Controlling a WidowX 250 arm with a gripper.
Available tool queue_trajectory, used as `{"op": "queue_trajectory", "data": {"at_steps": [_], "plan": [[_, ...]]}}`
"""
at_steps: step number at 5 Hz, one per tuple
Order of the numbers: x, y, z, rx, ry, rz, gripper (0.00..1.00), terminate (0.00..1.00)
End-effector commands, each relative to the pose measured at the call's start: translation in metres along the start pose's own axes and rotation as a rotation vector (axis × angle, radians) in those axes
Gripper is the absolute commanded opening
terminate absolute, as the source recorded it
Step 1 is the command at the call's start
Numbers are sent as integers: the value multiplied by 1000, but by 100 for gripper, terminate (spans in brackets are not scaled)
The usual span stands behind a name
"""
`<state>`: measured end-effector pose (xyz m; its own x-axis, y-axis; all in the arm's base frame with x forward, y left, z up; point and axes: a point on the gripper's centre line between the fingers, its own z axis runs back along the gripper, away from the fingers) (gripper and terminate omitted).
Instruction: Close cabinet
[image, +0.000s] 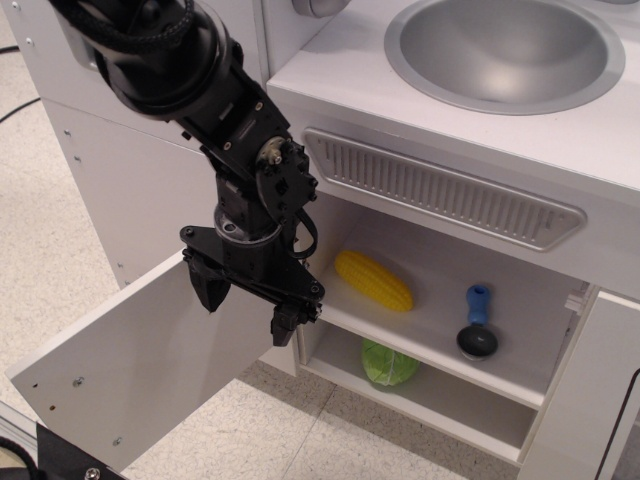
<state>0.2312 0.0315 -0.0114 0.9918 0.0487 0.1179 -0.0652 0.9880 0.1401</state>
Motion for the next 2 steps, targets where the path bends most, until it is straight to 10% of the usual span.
{"op": "queue_trajectory", "data": {"at_steps": [1, 2], "plan": [[0, 0, 0, 0, 0, 0, 100, 0], [1, 5, 25, -37, -4, -8, 100, 0]]}}
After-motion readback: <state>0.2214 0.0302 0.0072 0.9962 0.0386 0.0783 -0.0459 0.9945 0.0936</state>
